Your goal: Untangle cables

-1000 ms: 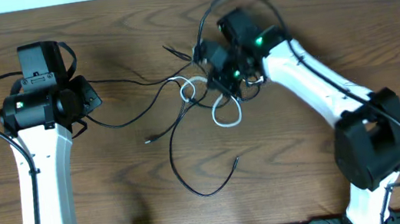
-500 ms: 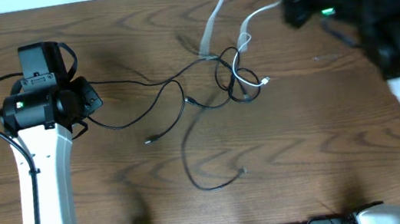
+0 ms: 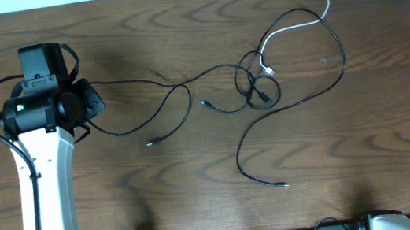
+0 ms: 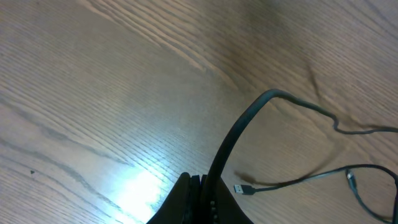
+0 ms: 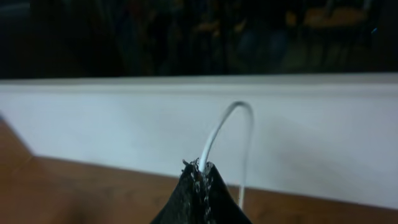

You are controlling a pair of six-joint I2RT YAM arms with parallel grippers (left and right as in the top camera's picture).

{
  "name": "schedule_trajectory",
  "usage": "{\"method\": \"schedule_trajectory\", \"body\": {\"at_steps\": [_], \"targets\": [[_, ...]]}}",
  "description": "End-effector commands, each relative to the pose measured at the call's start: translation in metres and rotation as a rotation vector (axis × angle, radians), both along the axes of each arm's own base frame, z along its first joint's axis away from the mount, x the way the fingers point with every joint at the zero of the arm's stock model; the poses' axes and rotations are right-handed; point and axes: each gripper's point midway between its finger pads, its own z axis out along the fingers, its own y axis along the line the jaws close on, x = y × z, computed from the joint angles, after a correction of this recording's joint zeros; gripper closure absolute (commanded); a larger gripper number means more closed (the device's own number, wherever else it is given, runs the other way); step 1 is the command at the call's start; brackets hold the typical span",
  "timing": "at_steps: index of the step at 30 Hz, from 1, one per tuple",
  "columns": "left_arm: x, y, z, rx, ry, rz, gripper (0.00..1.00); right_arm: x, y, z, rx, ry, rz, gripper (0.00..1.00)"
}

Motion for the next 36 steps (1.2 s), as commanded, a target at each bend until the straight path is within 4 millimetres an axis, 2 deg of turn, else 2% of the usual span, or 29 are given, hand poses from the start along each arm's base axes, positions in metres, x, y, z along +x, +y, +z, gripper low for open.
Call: {"method": "schedule_trajectory", "body": {"at_steps": [1, 5, 9, 12, 14, 15, 19, 23, 26, 29, 32, 36], "targets": [[0.001, -0.008, 0.000, -0.048, -0.007, -0.016, 0.92, -0.001, 0.015, -0.013, 0.019, 0.054, 0.082, 0.99], [0.004, -0.021, -0.001, -0.110, -0.010, -0.053, 0.92, 0.009, 0.018, -0.032, 0.026, 0.122, 0.094, 0.99], [0.006, -0.034, -0.005, -0.126, 0.002, -0.088, 0.92, 0.014, 0.034, -0.047, 0.048, 0.170, 0.191, 0.99], [0.009, -0.049, -0.008, -0.141, 0.009, -0.131, 0.90, 0.020, 0.038, -0.063, 0.057, 0.224, 0.208, 0.99], [0.011, -0.058, -0.010, -0.145, 0.014, -0.160, 0.83, 0.023, 0.039, -0.071, 0.062, 0.251, 0.210, 0.99], [0.012, -0.064, -0.012, -0.148, 0.019, -0.176, 0.75, 0.025, 0.040, -0.074, 0.065, 0.261, 0.213, 0.99], [0.020, -0.093, -0.021, -0.185, 0.034, -0.254, 0.52, 0.021, 0.057, -0.076, 0.092, 0.274, 0.306, 0.99], [0.032, -0.118, -0.032, -0.224, 0.035, -0.319, 0.37, 0.012, 0.093, -0.069, 0.116, 0.266, 0.401, 0.99], [0.041, -0.123, -0.044, -0.238, 0.049, -0.300, 0.31, 0.001, 0.129, -0.059, 0.100, 0.225, 0.494, 0.99], [0.046, -0.124, -0.056, -0.243, 0.074, -0.289, 0.27, -0.011, 0.158, -0.046, 0.098, 0.177, 0.567, 0.99], [0.050, -0.125, -0.067, -0.244, 0.092, -0.287, 0.21, -0.025, 0.174, -0.025, 0.125, 0.127, 0.619, 0.99], [0.061, -0.136, -0.066, -0.291, 0.056, -0.329, 0.12, -0.051, 0.180, 0.010, 0.145, 0.040, 0.690, 0.99]]}}
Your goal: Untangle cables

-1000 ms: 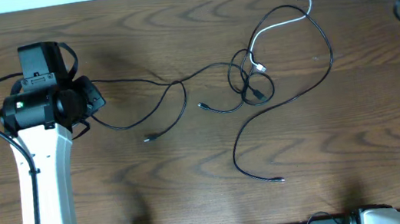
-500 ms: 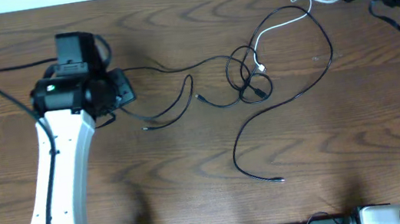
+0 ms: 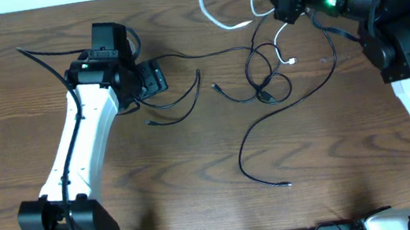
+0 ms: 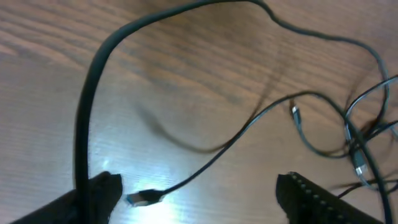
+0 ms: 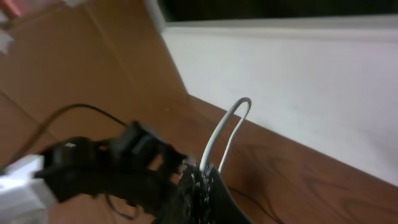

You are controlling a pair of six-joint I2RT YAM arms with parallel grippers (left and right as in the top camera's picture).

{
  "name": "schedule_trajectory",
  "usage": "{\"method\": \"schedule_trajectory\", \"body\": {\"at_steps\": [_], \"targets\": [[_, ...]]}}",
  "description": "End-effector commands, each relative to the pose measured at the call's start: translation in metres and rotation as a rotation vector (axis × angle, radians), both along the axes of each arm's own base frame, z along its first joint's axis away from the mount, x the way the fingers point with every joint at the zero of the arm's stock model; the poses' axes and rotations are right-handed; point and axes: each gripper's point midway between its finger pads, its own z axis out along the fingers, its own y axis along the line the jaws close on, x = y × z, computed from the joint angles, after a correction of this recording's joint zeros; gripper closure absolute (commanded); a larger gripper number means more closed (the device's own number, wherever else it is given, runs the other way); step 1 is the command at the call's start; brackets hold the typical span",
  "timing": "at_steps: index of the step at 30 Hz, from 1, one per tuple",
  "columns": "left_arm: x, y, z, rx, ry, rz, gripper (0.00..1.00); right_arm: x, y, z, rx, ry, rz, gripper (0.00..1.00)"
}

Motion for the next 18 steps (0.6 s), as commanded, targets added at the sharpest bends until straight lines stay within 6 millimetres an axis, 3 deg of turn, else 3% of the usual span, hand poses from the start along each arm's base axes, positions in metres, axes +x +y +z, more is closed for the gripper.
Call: {"method": "schedule_trajectory", "body": {"at_steps": [1, 5, 11, 18], "targets": [[0.009, -0.018, 0.006, -0.088, -0.043, -0.069, 0.09, -0.039, 0.000, 0.049, 0.066, -0.090, 0.063, 0.99], [0.027, -0.047, 0.028, -0.218, -0.167, -0.199, 0.01, -0.066, -0.008, 0.074, 0.084, -0.157, 0.076, 0.99], [0.044, -0.086, 0.055, -0.386, -0.307, -0.338, 0.02, -0.105, -0.034, 0.104, 0.089, -0.267, 0.035, 0.99], [0.048, -0.146, 0.051, -0.436, -0.367, -0.483, 0.02, -0.123, -0.060, 0.109, 0.065, -0.290, -0.043, 0.99]]}}
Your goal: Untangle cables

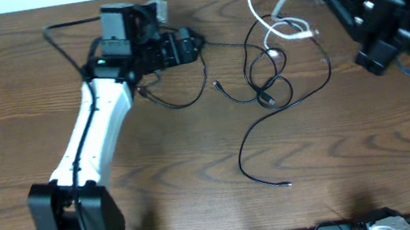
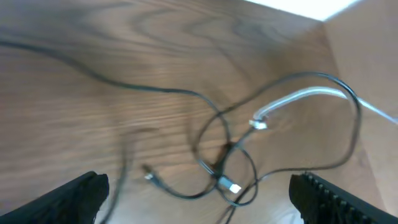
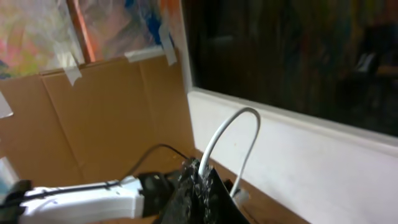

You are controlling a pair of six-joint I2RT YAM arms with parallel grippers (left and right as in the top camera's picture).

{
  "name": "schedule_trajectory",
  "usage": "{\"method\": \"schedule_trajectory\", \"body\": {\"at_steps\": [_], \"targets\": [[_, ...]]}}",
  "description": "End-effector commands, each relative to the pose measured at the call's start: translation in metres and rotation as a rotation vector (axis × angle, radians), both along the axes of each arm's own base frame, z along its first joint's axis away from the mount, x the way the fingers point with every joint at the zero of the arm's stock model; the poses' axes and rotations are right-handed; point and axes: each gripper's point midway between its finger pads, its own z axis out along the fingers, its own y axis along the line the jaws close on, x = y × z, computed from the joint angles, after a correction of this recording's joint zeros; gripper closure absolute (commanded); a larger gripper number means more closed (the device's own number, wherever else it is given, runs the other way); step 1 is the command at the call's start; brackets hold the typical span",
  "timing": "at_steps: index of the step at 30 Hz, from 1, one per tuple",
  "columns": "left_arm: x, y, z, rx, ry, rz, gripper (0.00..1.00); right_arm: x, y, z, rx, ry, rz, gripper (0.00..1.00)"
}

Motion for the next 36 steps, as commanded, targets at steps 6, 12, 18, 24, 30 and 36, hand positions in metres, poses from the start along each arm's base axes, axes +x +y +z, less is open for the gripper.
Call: {"method": "schedule_trajectory", "body": {"at_steps": [6, 12, 18, 24, 30, 36], "targets": [[-0.009, -0.088, -0.001, -0.098, -0.062, -0.170, 0.02, 0.013, -0.007, -0.017, -0.027, 0.071, -0.034, 0.99], [0.011, -0.101, -0.021, -0.037, -0.089, -0.064, 0.02, 0.015, -0.007, -0.025, -0.053, 0.080, -0.035, 0.99], [0.029, -0.122, -0.039, -0.043, -0.163, -0.063, 0.02, 0.016, -0.007, -0.034, -0.077, 0.102, -0.036, 0.99], [0.044, -0.145, -0.068, -0.072, -0.224, -0.085, 0.02, 0.016, -0.007, -0.037, -0.086, 0.112, -0.036, 0.99], [0.062, -0.145, -0.101, -0.020, -0.255, -0.006, 0.03, 0.017, -0.006, -0.044, -0.095, 0.139, -0.035, 0.99], [0.070, -0.145, -0.112, 0.016, -0.288, 0.053, 0.08, 0.021, -0.006, -0.050, -0.108, 0.152, -0.035, 0.99]]}}
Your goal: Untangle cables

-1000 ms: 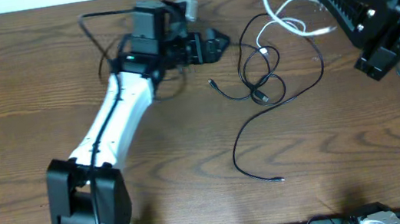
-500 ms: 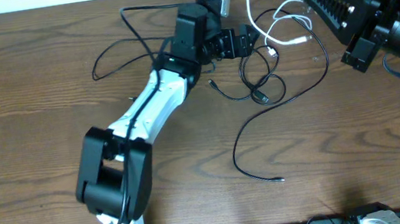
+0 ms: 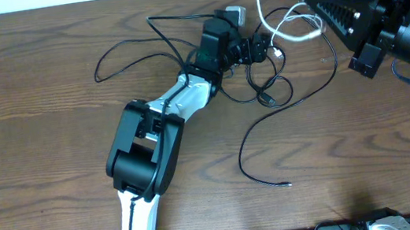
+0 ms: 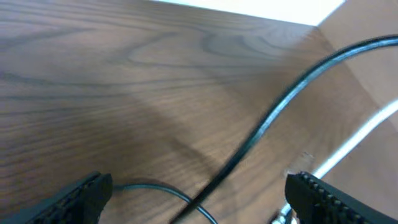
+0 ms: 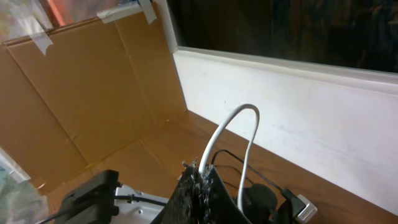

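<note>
A knot of thin black cables point(image 3: 264, 83) lies at the table's upper middle. One black strand runs down to a plug point(image 3: 282, 185), and another loops off to the left point(image 3: 126, 58). My left gripper point(image 3: 258, 47) is at the knot's top and open point(image 4: 199, 183), with a black cable point(image 4: 273, 118) crossing between its fingers. My right gripper points left from the upper right. It is shut point(image 5: 200, 169) on the white cable point(image 5: 244, 124), which curls in loops point(image 3: 289, 28) beside the knot.
My left arm point(image 3: 146, 146) stretches diagonally from the front edge to the knot. A white ledge and cardboard walls point(image 5: 93, 81) close the back. The wooden table point(image 3: 37, 169) is bare at left and front right.
My open left gripper has moved right, from left of the knot to its upper edge. The black loop now lies spread at the upper left. The right gripper still holds the white cable.
At first my left gripper was shut on a black cable at the far left, and the right held the white cable in the far corner. Later the left was open and nearer the middle, while the right was over the knot's top. Now the left reaches the knot.
</note>
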You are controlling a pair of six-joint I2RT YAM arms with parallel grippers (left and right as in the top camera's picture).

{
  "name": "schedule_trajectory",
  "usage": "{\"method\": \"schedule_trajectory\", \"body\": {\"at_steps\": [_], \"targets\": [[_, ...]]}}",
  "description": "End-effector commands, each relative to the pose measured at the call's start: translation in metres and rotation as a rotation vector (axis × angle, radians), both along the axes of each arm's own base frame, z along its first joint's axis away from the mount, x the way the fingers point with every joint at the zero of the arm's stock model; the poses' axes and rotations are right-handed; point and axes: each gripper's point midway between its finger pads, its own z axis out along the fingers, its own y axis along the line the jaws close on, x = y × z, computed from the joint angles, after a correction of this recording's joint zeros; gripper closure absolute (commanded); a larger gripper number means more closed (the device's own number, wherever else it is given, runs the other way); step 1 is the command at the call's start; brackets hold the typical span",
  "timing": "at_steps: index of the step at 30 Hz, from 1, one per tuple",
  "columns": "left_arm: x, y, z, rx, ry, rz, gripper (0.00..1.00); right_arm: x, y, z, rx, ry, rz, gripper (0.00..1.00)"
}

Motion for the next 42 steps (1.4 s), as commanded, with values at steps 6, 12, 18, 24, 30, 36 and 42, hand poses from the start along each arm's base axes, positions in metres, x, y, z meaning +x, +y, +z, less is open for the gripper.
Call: {"method": "schedule_trajectory", "body": {"at_steps": [6, 12, 18, 24, 30, 36, 42], "targets": [[0.005, 0.000, -0.012, 0.048, -0.020, 0.074, 0.16, 0.005, -0.002, -0.002, -0.015, -0.007, -0.006, 0.99], [-0.002, -0.011, -0.030, 0.065, 0.003, 0.075, 0.19, 0.005, -0.002, -0.002, -0.025, -0.016, -0.005, 0.99], [-0.004, -0.014, -0.032, 0.070, 0.002, 0.077, 0.59, 0.006, -0.004, -0.004, -0.038, -0.026, -0.017, 0.99], [-0.004, -0.013, -0.032, 0.070, 0.005, 0.075, 0.92, 0.008, -0.005, -0.005, -0.053, -0.033, -0.028, 0.99], [-0.015, 0.003, -0.033, 0.133, 0.095, 0.085, 0.93, 0.024, -0.020, -0.012, -0.076, -0.012, -0.153, 0.99], [-0.044, 0.059, -0.043, 0.274, 0.322, 0.135, 0.93, 0.045, -0.039, -0.015, -0.096, -0.009, -0.287, 0.99], [-0.080, 0.115, -0.052, 0.374, 0.551, 0.181, 0.93, 0.074, -0.055, -0.012, -0.095, -0.036, -0.376, 0.99]]}}
